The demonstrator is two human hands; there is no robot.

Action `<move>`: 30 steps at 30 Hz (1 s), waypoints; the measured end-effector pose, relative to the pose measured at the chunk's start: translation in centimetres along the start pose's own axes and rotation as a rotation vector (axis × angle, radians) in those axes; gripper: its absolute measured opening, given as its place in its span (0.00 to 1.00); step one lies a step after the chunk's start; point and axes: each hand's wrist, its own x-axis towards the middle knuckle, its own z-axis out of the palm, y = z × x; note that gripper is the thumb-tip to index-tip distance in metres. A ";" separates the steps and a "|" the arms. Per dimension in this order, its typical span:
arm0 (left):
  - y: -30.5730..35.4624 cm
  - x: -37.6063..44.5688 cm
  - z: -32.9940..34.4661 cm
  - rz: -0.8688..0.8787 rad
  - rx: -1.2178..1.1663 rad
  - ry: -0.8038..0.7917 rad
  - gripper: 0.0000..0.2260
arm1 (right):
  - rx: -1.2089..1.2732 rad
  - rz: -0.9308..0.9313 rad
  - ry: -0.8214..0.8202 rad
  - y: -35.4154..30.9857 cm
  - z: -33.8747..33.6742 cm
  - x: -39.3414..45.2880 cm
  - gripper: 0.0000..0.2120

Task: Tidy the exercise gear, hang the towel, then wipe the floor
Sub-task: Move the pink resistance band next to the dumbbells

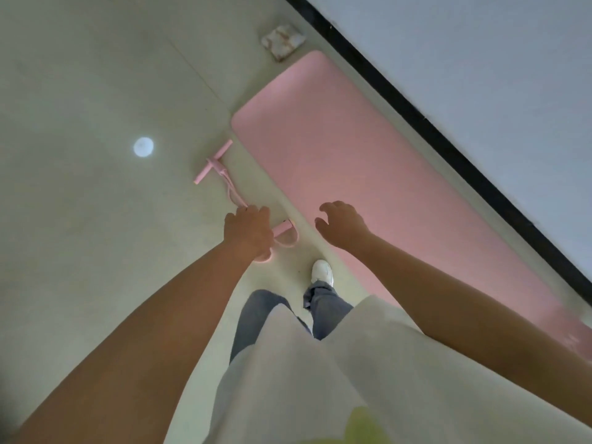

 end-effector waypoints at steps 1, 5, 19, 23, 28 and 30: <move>-0.5 1.0 -0.5 0.021 0.003 0.001 0.14 | 0.011 0.008 0.005 -0.6 -0.4 0.8 0.20; -3.5 6.4 -2.0 0.120 0.052 -0.063 0.14 | 0.095 0.110 0.009 -2.9 -0.9 5.3 0.20; -17.5 26.0 5.5 0.365 0.315 -0.220 0.16 | 0.460 0.681 -0.073 -11.7 15.2 16.8 0.18; -19.5 31.5 12.1 0.358 0.371 -0.238 0.16 | 0.473 0.718 -0.148 -12.0 22.5 20.8 0.18; -19.5 38.0 22.2 0.390 0.415 -0.229 0.15 | 0.429 0.693 -0.221 -9.3 31.4 28.5 0.21; -19.4 40.3 26.3 0.404 0.432 -0.207 0.15 | 0.382 0.656 -0.216 -8.1 34.5 31.8 0.19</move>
